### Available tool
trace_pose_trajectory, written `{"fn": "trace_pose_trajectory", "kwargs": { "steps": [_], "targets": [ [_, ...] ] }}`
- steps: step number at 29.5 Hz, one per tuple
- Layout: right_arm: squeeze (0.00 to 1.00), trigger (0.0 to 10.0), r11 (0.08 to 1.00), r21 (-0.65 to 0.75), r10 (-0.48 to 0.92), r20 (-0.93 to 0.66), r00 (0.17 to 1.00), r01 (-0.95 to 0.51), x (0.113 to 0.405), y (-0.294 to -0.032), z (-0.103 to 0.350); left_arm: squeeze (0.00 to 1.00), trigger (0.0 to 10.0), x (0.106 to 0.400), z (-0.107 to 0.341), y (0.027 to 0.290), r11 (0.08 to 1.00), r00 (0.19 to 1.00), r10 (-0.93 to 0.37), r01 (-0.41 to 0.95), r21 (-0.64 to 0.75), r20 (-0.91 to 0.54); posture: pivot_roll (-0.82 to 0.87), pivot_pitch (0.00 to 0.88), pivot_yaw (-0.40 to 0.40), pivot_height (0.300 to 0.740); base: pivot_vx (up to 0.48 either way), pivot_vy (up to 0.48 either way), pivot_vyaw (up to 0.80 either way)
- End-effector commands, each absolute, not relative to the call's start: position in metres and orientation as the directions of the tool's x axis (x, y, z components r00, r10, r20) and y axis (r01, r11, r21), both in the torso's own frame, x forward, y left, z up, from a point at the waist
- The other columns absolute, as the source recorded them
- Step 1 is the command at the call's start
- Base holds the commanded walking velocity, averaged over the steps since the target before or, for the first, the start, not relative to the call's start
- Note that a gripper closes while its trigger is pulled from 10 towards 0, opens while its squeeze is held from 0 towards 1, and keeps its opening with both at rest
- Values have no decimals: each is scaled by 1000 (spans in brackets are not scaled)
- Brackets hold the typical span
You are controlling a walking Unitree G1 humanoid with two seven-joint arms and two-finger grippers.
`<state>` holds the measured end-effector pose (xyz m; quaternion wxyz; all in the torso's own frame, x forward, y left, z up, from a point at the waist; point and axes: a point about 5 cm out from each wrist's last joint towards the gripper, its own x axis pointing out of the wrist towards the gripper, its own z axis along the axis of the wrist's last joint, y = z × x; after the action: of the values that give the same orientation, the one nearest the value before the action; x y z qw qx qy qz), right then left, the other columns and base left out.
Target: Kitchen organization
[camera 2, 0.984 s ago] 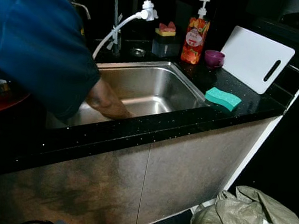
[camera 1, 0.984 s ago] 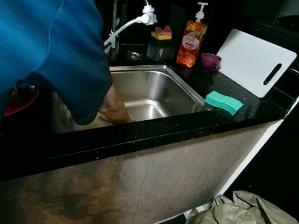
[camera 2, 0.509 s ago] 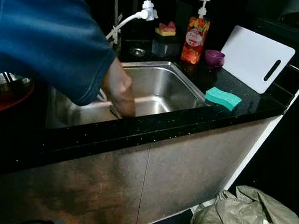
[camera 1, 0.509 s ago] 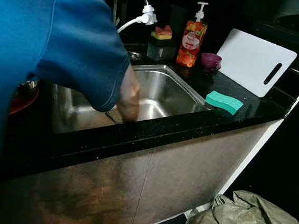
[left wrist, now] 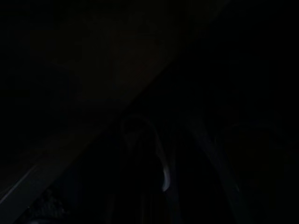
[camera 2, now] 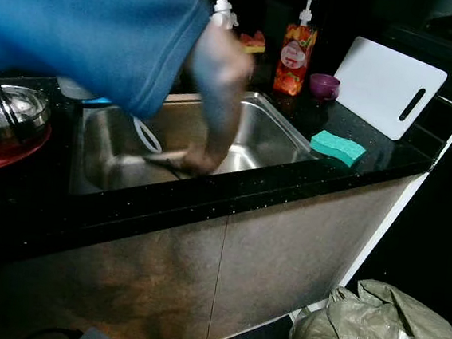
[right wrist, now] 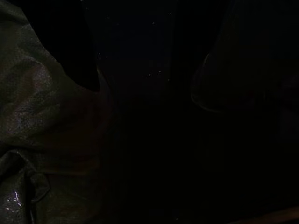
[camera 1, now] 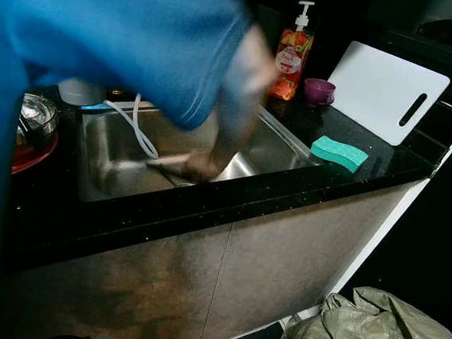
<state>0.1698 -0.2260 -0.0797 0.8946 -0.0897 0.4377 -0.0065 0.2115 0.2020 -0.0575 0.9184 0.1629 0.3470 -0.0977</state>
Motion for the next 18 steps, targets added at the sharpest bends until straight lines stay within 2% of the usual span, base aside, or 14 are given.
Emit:
{"fn": "trace_pose_trajectory", "kwargs": {
  "steps": [1, 18],
  "targets": [
    [0, 10000, 984, -168, -94, -790, 606, -66, 166, -228, -81, 0, 10000, 206, -62, 202, 923, 718, -66, 307, 231, -693, 24, 153, -52, 740, 0, 0, 0],
    [0, 10000, 981, -174, -92, -807, 583, -85, 160, -229, -84, 0, 10000, 206, -63, 199, 922, 716, -67, 310, 230, -695, 23, 139, -66, 740, 0, 0, 0]
  ]
}}
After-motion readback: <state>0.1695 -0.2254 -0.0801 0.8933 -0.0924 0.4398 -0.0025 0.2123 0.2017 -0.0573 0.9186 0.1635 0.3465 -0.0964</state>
